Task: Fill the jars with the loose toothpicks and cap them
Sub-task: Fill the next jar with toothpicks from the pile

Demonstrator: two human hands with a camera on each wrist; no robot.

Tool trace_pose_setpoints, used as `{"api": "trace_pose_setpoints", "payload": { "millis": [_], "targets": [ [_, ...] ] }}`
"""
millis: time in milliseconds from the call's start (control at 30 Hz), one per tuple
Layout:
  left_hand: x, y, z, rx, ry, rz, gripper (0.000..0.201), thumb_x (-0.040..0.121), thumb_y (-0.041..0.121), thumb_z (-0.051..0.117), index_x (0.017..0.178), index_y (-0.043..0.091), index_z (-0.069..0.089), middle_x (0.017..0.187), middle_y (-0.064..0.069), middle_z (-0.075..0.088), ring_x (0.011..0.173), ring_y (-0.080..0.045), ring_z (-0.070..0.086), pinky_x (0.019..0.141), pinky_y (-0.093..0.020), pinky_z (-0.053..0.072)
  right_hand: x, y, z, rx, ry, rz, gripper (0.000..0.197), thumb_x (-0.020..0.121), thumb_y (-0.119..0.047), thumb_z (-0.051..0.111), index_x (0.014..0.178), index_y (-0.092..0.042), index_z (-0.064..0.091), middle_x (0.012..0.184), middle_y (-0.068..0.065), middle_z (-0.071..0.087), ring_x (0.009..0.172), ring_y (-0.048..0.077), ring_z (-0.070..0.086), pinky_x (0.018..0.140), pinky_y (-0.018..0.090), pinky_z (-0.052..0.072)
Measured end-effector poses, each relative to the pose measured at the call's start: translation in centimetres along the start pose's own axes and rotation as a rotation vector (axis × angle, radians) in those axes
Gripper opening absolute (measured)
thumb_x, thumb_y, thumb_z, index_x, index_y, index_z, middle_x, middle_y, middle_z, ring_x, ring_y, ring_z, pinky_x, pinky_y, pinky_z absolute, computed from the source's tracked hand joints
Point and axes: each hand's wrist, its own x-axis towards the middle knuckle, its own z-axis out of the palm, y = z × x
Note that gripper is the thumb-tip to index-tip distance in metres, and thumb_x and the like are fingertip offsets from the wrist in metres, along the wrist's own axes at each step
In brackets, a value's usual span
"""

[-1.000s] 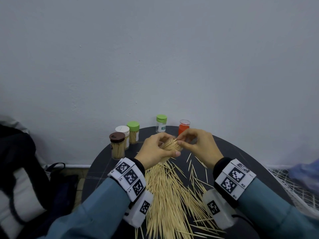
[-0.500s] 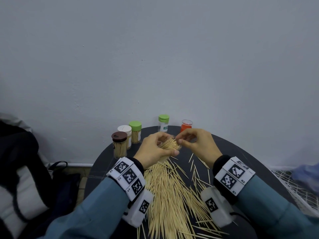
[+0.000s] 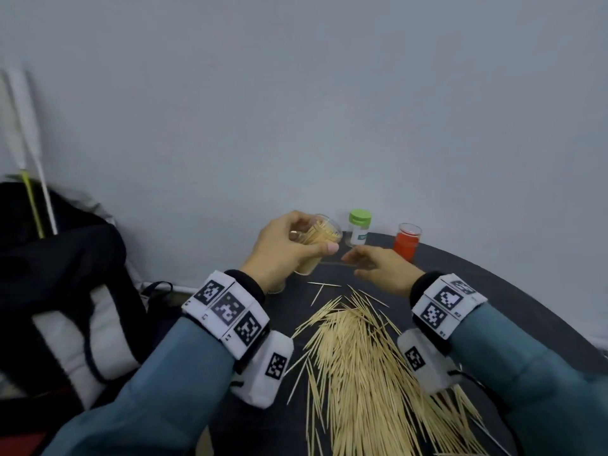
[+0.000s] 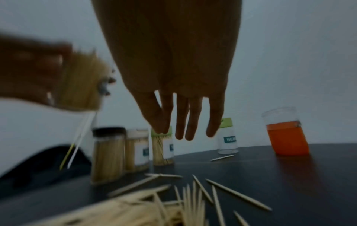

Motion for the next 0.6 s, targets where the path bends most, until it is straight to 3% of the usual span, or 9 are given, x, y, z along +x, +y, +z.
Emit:
{"api": "trace_pose_setpoints", "payload": {
  "millis": [67, 133, 300, 367, 467, 600],
  "targets": [
    [0.2, 0.2, -0.9, 0.004, -0.002, 0.006, 0.046, 0.069, 0.021, 0.081, 0.11, 0.013, 0.061, 0.107, 0.001, 0.062, 0.088, -0.008, 0.057, 0.072, -0.015, 0.044, 1.5, 0.0, 1.2, -0.202, -0.174, 0.045, 0.049, 0.091, -0.001, 0.048, 0.137, -0.011, 0.039, 0.14, 0.009, 0.045, 0.129, 0.021, 0.043, 0.107, 0.029, 0.033],
    [0.3, 0.1, -2.0, 0.007, 0.011, -0.001, 0.042, 0.069, 0.022, 0.081, 0.105, 0.016, 0.06, 0.107, 0.003, 0.063, 0.088, -0.006, 0.056, 0.072, -0.015, 0.043, 3.3, 0.1, 2.1, -0.313, -0.251, 0.122, 0.056, 0.091, 0.003, 0.041, 0.143, -0.01, 0.027, 0.146, 0.011, 0.036, 0.134, 0.024, 0.036, 0.109, 0.031, 0.03],
    [0.7, -0.1, -3.9, 0.033, 0.044, -0.001, 0.039, 0.069, 0.024, 0.082, 0.101, 0.019, 0.06, 0.11, 0.006, 0.063, 0.09, -0.005, 0.057, 0.076, -0.014, 0.044, 6.4, 1.7, 2.5, -0.447, -0.238, 0.276, 0.056, 0.094, 0.001, 0.035, 0.146, -0.004, 0.016, 0.151, 0.017, 0.026, 0.137, 0.03, 0.032, 0.111, 0.034, 0.027],
    [0.8, -0.1, -4.5, 0.042, 0.047, -0.009, 0.039, 0.069, 0.023, 0.082, 0.1, 0.019, 0.059, 0.103, 0.009, 0.062, 0.088, -0.005, 0.056, 0.074, -0.013, 0.044, 7.1, 2.5, 2.7, -0.494, -0.244, 0.312, 0.058, 0.095, -0.002, 0.035, 0.148, -0.004, 0.011, 0.153, 0.019, 0.02, 0.137, 0.031, 0.031, 0.11, 0.034, 0.028],
    [0.9, -0.3, -5.2, 0.058, 0.05, -0.02, 0.038, 0.07, 0.022, 0.081, 0.1, 0.019, 0.057, 0.094, 0.012, 0.058, 0.083, 0.0, 0.054, 0.066, -0.007, 0.043, 7.6, 2.6, 2.8, -0.533, -0.264, 0.328, 0.051, 0.096, -0.004, 0.034, 0.145, -0.001, 0.02, 0.151, 0.019, 0.024, 0.137, 0.031, 0.031, 0.11, 0.031, 0.026],
    [0.8, -0.4, -5.9, 0.061, 0.072, -0.038, 0.042, 0.069, 0.024, 0.082, 0.103, 0.019, 0.059, 0.095, 0.01, 0.058, 0.089, -0.008, 0.057, 0.068, -0.013, 0.044, 7.6, 1.3, 3.3, -0.495, -0.25, 0.248, 0.044, 0.094, -0.002, 0.035, 0.138, -0.003, 0.038, 0.141, 0.017, 0.043, 0.129, 0.03, 0.042, 0.104, 0.032, 0.035]
  ]
}}
